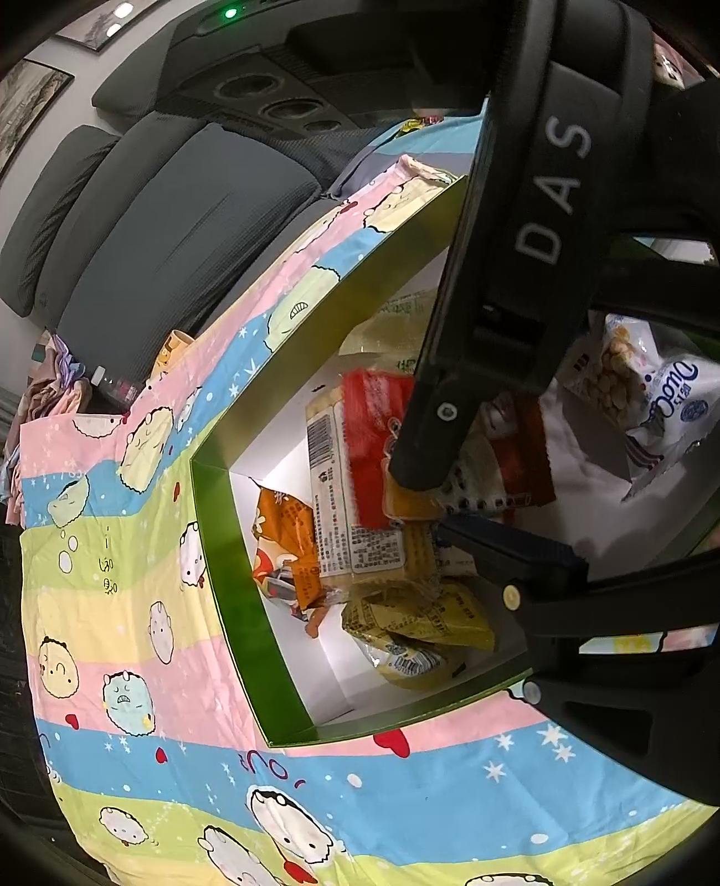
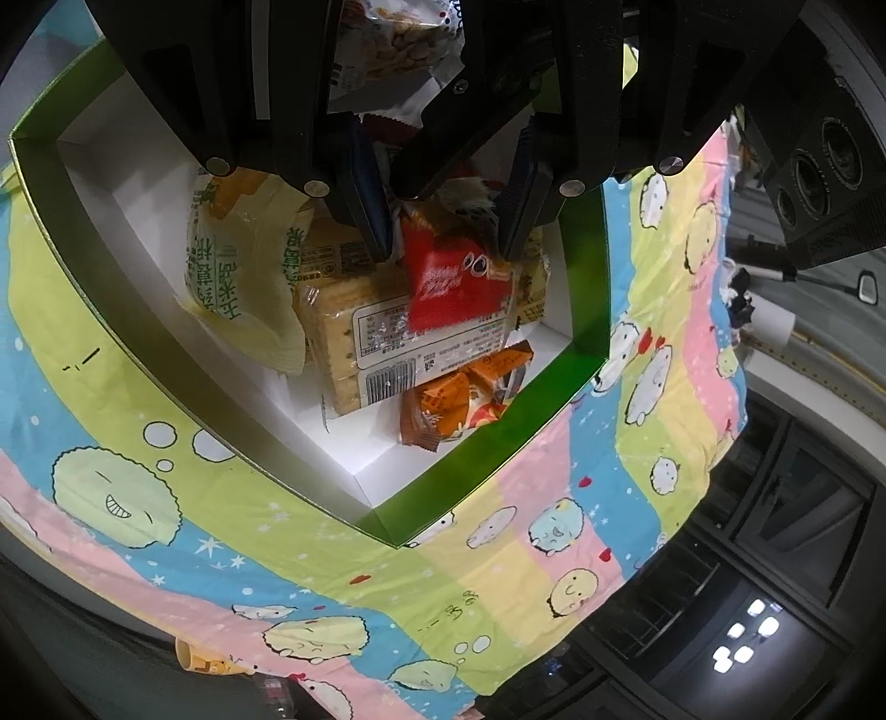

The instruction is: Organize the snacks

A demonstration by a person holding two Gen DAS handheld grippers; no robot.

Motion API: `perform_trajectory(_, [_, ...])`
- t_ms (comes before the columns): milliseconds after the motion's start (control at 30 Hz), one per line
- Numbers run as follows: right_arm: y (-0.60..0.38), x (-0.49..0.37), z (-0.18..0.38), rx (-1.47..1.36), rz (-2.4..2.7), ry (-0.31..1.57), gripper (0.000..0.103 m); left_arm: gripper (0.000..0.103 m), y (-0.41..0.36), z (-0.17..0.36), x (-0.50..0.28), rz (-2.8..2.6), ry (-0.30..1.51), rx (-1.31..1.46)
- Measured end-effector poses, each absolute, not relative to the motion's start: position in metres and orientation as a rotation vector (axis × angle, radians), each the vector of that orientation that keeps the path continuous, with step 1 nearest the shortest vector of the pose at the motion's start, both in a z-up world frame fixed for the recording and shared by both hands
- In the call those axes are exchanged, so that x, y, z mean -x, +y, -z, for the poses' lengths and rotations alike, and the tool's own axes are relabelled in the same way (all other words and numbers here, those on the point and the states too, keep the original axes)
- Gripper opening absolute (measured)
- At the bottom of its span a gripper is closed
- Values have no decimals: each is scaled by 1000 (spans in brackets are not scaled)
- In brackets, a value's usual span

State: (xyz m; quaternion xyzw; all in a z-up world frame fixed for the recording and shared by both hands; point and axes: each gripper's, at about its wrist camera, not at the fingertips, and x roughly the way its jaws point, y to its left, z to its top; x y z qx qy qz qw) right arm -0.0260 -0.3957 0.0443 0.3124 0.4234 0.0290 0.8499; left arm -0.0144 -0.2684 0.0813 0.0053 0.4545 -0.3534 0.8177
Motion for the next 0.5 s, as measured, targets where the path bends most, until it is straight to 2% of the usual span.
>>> perform_trajectory(133, [-396, 28, -45, -656, -48, 896, 44, 58, -268, -82, 15, 744, 967, -16])
perform_trajectory(200, [-396, 29, -47, -648, -28, 898, 51, 60, -268, -82, 15, 740, 970, -14])
perform_trajectory(233, [-397, 30, -47, -645, -19, 895, 55, 62, -268, -82, 16, 739, 971, -12])
perform_trajectory(433, [-400, 40, -57, -630, 20, 870, 55, 80, -263, -93, 22, 682, 930, -34])
perform_trajectory(500, [-402, 44, -62, -628, 31, 854, 61, 85, -260, -98, 24, 666, 917, -46])
